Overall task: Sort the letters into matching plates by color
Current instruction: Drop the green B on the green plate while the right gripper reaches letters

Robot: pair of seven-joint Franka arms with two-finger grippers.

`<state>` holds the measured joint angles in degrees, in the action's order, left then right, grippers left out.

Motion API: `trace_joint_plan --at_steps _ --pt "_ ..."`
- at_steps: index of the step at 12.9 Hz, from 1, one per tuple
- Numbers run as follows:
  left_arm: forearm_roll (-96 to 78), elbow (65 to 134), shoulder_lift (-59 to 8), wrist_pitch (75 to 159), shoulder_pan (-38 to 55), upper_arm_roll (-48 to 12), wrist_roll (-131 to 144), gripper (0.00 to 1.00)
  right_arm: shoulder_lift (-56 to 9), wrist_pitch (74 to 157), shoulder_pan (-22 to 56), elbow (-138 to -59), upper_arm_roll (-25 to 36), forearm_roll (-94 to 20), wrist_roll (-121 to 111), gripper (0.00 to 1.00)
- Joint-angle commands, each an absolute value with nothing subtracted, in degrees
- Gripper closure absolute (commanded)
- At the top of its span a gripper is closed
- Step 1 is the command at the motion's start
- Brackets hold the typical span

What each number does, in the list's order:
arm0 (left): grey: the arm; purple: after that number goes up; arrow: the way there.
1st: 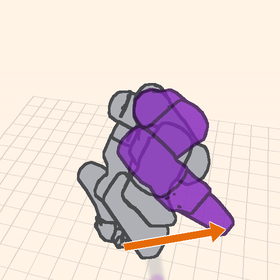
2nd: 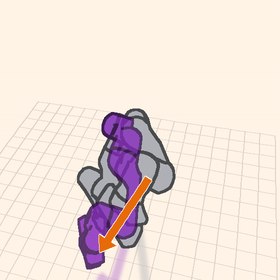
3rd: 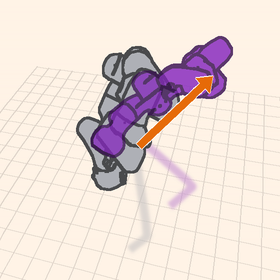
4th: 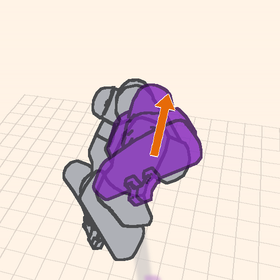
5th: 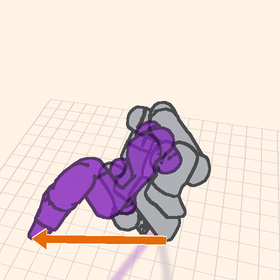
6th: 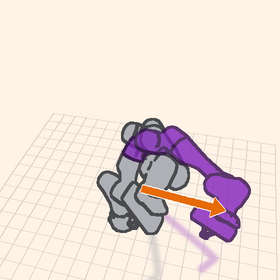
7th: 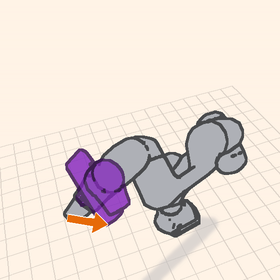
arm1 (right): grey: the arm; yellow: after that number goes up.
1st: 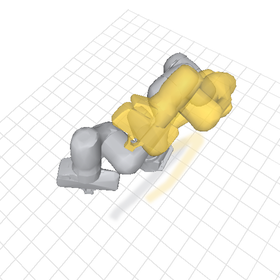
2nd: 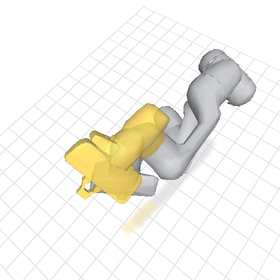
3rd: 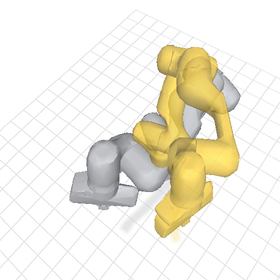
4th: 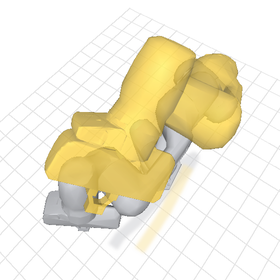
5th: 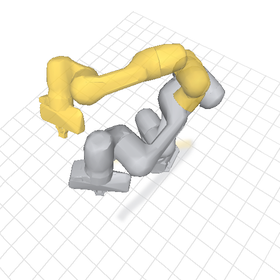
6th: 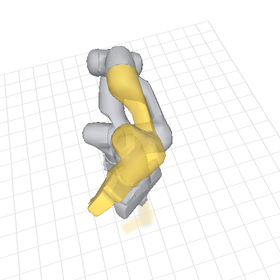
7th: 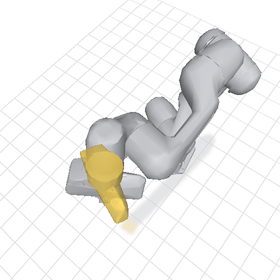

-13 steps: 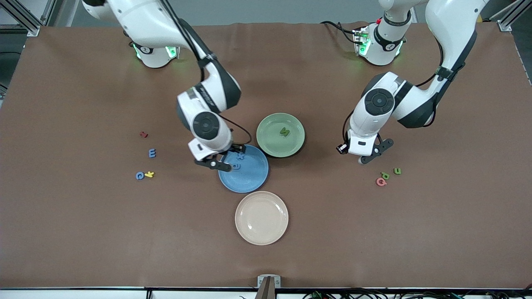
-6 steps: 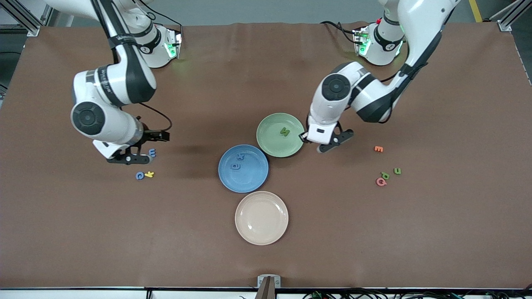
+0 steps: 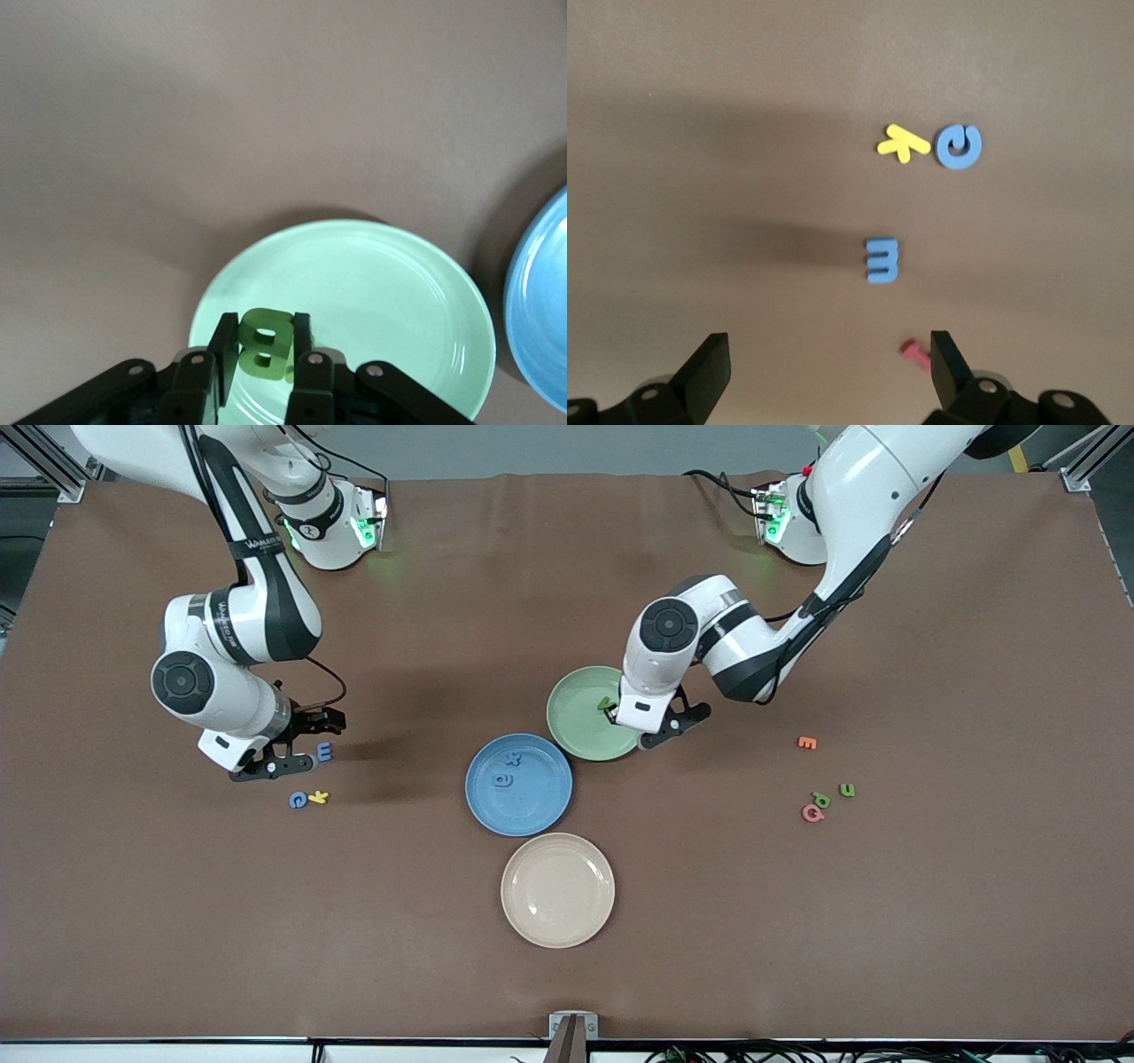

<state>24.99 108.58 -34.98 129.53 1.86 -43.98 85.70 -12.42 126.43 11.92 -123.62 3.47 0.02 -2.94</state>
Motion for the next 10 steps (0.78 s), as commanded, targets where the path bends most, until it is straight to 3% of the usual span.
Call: trace_joint_plan --at_steps 1,4,6,9,10 --pt "27.7 105.7 -38.6 129.7 3.4 -43.5 88.1 0.94 -12.3 131.5 9.8 -126.7 2.3 0.8 -5.6 0.00" --pt "28.0 105.5 -39.8 129.7 6.0 -42.8 89.1 0.90 -15.0 135.2 7.3 -126.8 2.3 0.8 -10.4 0.00" --pt "28.3 105.4 -40.3 129.7 6.2 -41.9 88.9 0.71 -16.7 137.8 6.3 -127.3 2.3 0.7 -11.7 0.02" --pt "32.9 105.6 -40.2 129.7 5.9 -41.7 89.5 0.06 -18.4 139.9 6.3 -128.2 2.2 0.7 -11.7 0.16" --pt "33.0 105.5 -40.1 129.7 5.8 -41.7 90.4 0.00 -18.6 140.4 6.3 -128.5 2.2 0.6 -11.3 0.19"
